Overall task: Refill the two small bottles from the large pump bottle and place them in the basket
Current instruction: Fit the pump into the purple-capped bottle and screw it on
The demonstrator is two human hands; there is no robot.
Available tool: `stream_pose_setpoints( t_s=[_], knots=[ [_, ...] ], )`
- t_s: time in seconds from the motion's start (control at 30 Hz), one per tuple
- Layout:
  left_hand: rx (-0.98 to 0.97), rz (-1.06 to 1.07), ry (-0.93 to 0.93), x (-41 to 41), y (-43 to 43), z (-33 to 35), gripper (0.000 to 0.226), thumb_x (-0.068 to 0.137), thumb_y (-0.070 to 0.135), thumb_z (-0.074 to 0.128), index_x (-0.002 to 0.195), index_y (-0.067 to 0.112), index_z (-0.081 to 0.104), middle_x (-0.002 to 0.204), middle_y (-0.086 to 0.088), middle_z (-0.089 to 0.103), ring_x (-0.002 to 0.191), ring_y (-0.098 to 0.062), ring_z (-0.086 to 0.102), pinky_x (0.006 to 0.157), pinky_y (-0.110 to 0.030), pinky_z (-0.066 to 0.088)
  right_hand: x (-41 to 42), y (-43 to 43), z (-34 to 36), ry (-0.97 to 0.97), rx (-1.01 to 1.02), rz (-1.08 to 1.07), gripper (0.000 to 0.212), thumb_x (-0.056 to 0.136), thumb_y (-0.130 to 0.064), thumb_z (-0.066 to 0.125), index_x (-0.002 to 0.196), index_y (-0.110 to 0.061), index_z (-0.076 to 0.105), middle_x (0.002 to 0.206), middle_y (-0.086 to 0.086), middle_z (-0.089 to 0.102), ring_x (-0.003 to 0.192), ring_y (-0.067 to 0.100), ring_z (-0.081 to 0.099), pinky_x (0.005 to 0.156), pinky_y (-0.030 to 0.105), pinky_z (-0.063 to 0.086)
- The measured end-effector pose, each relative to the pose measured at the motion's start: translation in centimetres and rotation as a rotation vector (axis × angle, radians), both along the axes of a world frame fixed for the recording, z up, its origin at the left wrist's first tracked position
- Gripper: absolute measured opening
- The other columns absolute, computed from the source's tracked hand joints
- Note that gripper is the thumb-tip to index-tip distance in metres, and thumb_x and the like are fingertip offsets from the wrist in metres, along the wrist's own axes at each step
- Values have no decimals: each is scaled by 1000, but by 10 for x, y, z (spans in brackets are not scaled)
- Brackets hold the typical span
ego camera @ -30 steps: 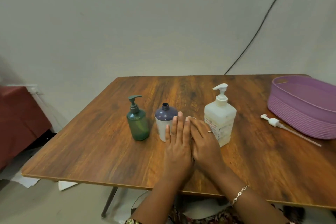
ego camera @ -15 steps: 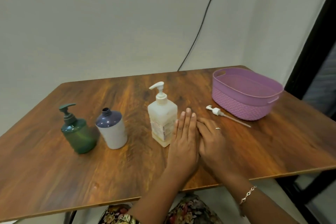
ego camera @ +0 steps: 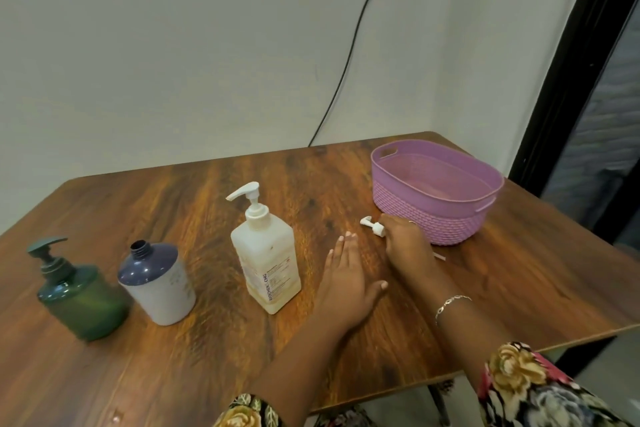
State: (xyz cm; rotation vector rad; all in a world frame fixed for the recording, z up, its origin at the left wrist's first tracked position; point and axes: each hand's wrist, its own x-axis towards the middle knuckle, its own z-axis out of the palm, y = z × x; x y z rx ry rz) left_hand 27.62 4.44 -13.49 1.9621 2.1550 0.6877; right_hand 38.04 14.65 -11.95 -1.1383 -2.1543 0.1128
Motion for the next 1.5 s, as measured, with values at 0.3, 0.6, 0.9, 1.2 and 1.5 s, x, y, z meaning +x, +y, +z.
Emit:
stream_pose_setpoints(
  t_s=[0.3, 0.6, 0.9, 1.2, 1.5],
  knots=[
    [-55, -19, 15, 3, 28, -5, 86, 92, 50, 44, 149, 12, -8, 158, -6, -9, 144, -18, -12, 111, -29, -9, -18, 33, -15, -266, -101, -97, 32, 92, -12, 48, 124, -11, 50, 122, 7, 55, 104, 22, 56, 84, 31, 46],
    [-6, -36, -17, -1, 31, -13, 80, 92, 49, 44, 150, 13, 2, 158, -7, 2, 145, -19, -3, 115, -31, -3, -20, 26, -23, -184, -119, -155, 30, 94, -16, 44, 124, -14, 48, 115, 8, 59, 98, 22, 58, 78, 30, 47],
    [137, -19, -133, 0, 20, -4, 71, 92, 42, 50, 149, 18, 16, 156, -2, 19, 144, -17, 12, 115, -31, 11, -12, 9, 1, 153, -203, -183, 31, 84, -8, 60, 114, -9, 61, 108, 11, 55, 90, 22, 55, 72, 26, 38],
    [467, -114, 62, 0, -23, 10, 55, 86, 22, 65, 134, 2, 47, 137, -12, 50, 130, -24, 45, 110, -37, 23, -7, -41, 33, 604, -311, -39, 22, 74, -7, 72, 92, -17, 63, 90, -4, 65, 85, 11, 62, 72, 22, 50],
    [799, 29, 131, -14, -73, -1, 43, 87, 20, 50, 128, 10, 47, 127, -12, 54, 122, -27, 41, 108, -39, 31, -14, -108, 44, 853, -332, 248, 34, 70, 2, 74, 89, -23, 60, 93, -7, 66, 89, 7, 65, 74, 19, 53]
  ],
)
